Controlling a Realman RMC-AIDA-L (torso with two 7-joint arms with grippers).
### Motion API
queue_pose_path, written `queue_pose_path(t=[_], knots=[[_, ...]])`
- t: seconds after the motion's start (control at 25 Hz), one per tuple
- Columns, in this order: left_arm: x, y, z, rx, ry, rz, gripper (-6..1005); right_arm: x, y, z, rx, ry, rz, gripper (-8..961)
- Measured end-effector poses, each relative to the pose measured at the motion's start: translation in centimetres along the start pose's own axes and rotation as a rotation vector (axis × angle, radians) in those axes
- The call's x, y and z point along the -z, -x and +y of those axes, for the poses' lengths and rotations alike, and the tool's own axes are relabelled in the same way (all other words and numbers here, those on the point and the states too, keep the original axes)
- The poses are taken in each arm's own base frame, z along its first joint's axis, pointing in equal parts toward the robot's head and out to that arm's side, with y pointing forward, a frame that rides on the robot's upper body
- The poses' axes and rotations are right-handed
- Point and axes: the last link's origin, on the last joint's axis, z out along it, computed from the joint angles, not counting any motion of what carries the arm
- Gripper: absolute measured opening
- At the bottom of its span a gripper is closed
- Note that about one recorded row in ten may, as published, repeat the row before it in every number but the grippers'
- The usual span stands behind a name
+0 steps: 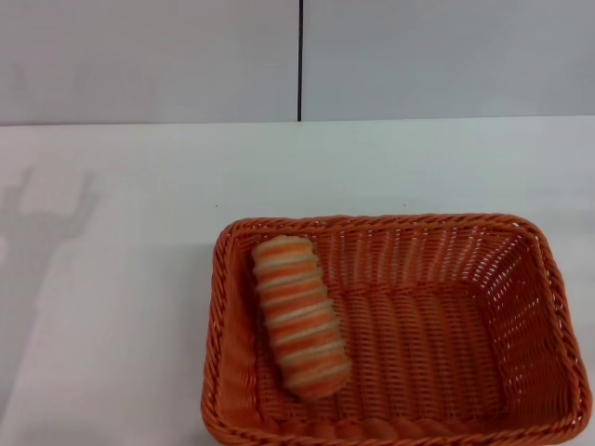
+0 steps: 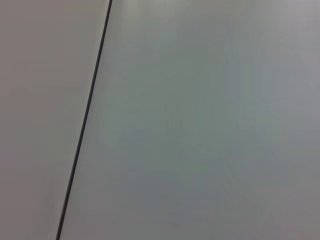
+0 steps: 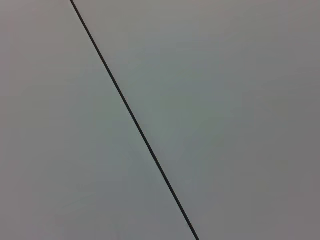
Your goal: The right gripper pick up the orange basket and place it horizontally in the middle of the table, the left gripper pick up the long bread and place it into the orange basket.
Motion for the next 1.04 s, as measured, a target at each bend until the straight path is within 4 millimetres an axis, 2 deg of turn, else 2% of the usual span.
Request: queue_pose_path(t=[1.04], knots=[[0.62,0.00,0.20,0.019,-0.002,-0.007,844,0.72,-0.69,-0.04,-0.014,-0.035,-0.006,398]])
